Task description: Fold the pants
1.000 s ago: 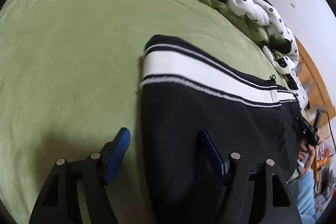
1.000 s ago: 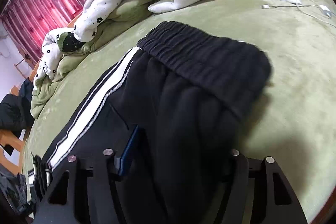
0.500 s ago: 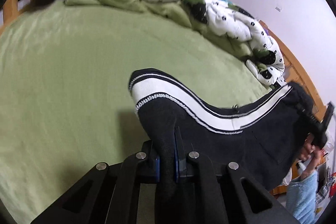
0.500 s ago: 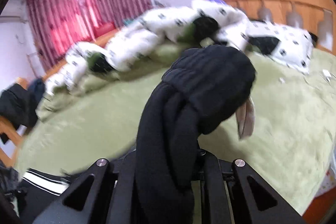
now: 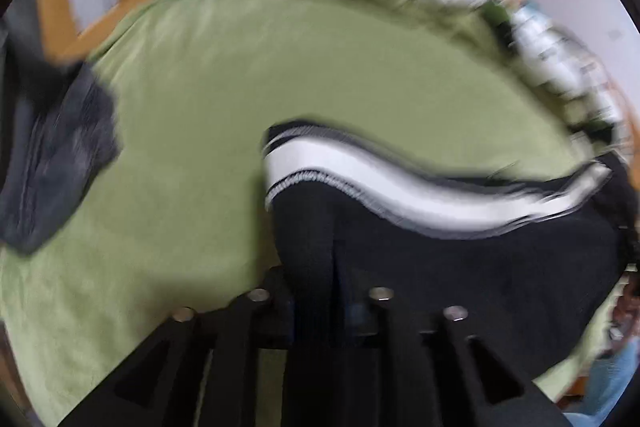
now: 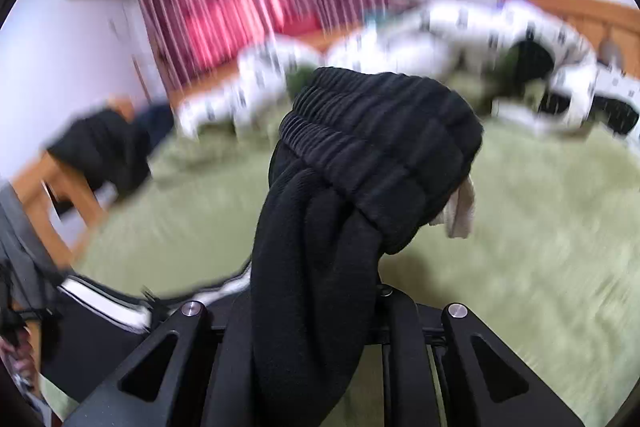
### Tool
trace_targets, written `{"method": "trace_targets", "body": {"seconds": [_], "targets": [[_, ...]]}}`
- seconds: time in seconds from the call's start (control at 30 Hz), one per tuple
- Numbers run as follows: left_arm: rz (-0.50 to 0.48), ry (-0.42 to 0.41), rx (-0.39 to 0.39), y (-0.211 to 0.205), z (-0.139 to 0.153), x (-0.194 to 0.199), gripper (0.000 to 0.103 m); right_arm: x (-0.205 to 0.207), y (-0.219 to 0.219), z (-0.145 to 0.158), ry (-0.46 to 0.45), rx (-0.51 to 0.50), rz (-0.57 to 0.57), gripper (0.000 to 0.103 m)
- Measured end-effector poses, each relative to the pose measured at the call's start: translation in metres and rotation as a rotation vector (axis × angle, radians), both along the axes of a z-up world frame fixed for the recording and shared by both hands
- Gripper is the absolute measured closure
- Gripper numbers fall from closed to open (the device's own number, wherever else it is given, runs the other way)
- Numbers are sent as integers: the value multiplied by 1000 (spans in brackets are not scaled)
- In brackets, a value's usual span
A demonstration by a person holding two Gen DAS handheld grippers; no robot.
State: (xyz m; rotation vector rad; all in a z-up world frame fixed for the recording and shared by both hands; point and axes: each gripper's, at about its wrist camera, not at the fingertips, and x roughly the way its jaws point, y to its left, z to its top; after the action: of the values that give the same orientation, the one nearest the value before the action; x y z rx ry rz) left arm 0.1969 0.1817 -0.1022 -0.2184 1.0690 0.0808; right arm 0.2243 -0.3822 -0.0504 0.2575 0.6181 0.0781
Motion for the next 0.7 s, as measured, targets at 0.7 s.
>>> {"method": "trace_targets", "body": {"seconds": [0.7], "targets": [[46,-121,18,-24,-50,-85,32,-80,-44,-70,324,-122,-75,67]]}}
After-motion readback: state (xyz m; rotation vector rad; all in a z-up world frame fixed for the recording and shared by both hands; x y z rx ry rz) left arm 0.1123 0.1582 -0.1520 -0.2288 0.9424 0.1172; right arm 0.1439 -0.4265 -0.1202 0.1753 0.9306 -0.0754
